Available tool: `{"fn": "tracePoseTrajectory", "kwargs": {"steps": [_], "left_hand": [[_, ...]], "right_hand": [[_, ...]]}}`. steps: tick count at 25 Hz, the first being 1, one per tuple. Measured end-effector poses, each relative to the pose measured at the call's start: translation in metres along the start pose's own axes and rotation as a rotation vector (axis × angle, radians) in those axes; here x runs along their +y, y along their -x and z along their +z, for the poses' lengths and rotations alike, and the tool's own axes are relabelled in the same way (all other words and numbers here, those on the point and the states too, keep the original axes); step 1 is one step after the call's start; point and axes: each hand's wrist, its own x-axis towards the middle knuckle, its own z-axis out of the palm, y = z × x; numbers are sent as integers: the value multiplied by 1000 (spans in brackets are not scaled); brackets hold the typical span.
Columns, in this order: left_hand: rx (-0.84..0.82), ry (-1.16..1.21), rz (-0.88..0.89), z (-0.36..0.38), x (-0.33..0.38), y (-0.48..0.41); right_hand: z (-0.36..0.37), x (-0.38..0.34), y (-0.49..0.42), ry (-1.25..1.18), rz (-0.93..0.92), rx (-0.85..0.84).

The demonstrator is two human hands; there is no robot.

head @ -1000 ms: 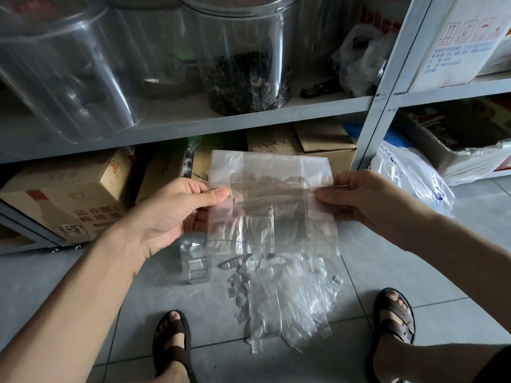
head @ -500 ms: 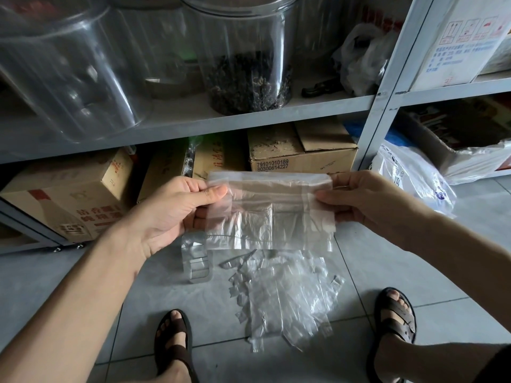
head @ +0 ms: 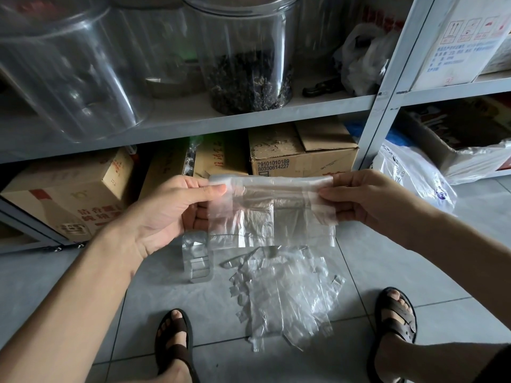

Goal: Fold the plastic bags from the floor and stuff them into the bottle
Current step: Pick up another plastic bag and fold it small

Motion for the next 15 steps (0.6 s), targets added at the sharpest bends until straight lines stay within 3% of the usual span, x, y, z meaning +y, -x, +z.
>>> {"fn": "tracePoseTrajectory", "kwargs": {"steps": [7, 15], "left_hand": [[-17, -37, 33, -2, -2, 0], [39, 75, 56, 3, -4, -3]], "right_hand": [[-2, 0, 0, -35, -8, -5], [-4, 2, -3, -46, -63, 47]]}}
